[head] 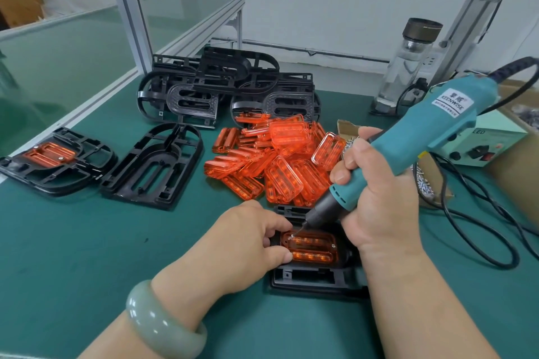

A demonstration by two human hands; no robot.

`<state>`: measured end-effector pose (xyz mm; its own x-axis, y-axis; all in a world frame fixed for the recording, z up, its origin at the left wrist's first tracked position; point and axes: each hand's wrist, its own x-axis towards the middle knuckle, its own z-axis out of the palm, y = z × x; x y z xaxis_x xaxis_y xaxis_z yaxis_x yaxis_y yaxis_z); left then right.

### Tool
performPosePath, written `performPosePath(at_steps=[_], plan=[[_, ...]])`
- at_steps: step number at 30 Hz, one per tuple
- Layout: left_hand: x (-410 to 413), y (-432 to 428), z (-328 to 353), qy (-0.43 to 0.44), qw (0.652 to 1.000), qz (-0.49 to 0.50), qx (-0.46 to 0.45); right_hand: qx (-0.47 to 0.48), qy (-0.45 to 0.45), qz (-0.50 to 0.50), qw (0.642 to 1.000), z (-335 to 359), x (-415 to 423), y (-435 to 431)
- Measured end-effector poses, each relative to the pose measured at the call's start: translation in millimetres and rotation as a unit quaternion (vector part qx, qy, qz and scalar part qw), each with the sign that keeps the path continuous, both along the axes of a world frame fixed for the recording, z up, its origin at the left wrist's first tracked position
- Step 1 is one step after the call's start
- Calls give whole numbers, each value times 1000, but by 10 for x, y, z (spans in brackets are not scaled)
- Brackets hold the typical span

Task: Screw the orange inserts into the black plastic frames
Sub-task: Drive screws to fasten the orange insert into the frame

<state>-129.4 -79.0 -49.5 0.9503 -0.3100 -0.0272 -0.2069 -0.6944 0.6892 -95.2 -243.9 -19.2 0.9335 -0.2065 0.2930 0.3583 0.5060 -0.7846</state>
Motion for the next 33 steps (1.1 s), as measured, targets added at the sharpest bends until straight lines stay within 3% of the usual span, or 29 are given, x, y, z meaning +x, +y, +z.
performPosePath(at_steps=[14, 25, 33], plan=[[-3, -5, 33, 11, 1000, 0, 13, -63, -17, 26, 998, 34, -33, 98], [22, -23, 160, 16, 998, -54, 26, -161, -122, 240, 950, 130, -48, 218], [17, -49, 159, -2, 999, -31, 23, -150, -105, 237, 954, 107, 29, 236]])
